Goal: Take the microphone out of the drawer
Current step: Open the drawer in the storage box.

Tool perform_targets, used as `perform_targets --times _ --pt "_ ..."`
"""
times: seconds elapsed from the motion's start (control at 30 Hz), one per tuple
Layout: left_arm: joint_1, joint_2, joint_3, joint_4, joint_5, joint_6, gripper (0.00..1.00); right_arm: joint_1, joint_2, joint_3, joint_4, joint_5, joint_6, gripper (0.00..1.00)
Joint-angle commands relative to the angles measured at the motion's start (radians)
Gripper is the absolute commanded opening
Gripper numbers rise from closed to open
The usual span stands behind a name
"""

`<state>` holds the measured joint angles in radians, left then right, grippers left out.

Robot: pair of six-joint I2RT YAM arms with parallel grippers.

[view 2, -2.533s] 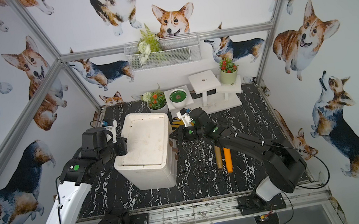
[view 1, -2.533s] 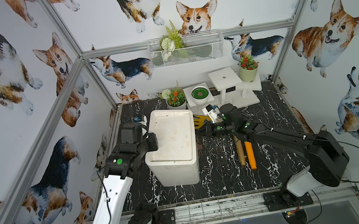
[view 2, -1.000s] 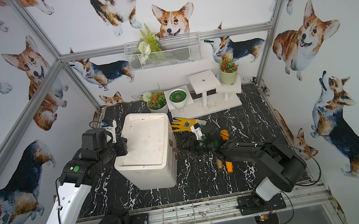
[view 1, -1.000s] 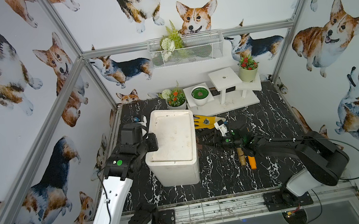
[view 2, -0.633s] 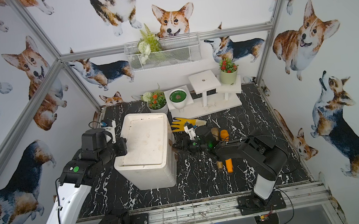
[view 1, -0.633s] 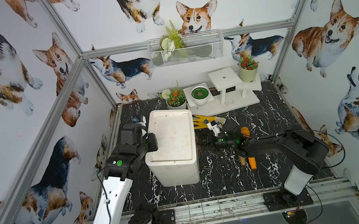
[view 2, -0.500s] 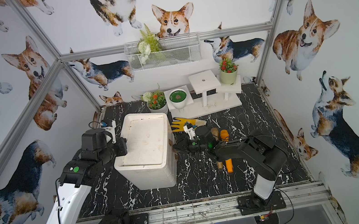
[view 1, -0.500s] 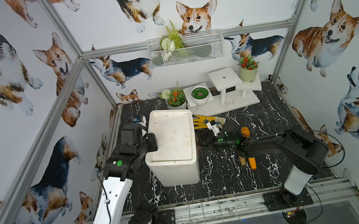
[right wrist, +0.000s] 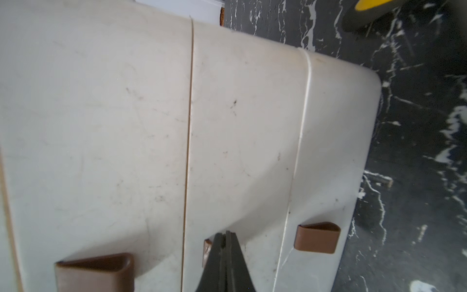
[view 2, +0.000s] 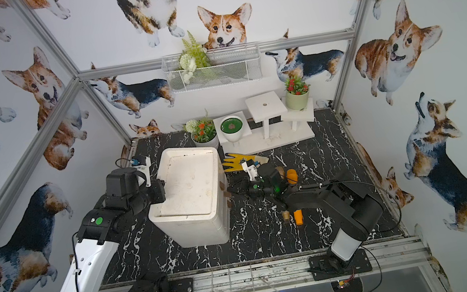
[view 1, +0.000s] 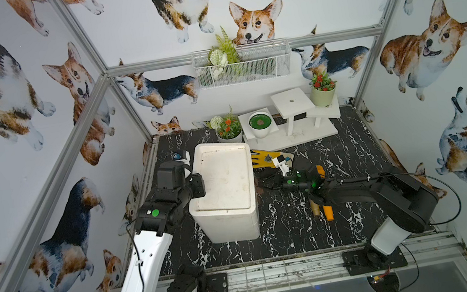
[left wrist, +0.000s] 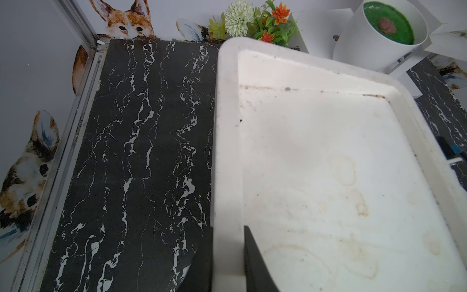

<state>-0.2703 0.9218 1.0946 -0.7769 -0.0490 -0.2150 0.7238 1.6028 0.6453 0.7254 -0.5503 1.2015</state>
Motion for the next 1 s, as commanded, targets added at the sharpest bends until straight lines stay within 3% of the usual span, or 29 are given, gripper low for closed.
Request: perform_targets --times 0.0,0.67,0.9,0.93,0.97 --pt "-0.001 0.002 0.001 0.013 0.067 -0.054 0.0 -0.032 -0.06 -0.044 -0.042 -0.009 -0.031 0.0" --pt "-0.001 0.003 -0.005 0.024 0.057 -0.067 0.0 -0.26 -0.564 -0.165 -0.627 0.133 -0.216 0.0" --pt "-0.001 0.003 -0.004 0.026 0.059 -0.073 0.0 -0.288 -0.62 -0.173 -0.685 0.145 -0.23 0.0" --pt "-0.001 0.004 -0.004 0.026 0.059 -0.074 0.0 -0.288 -0.618 -0.169 -0.688 0.144 -0.232 0.03" --pt "0.0 0.002 -0.006 0.026 0.059 -0.075 0.0 -0.288 -0.613 -0.161 -0.698 0.142 -0.238 0.18"
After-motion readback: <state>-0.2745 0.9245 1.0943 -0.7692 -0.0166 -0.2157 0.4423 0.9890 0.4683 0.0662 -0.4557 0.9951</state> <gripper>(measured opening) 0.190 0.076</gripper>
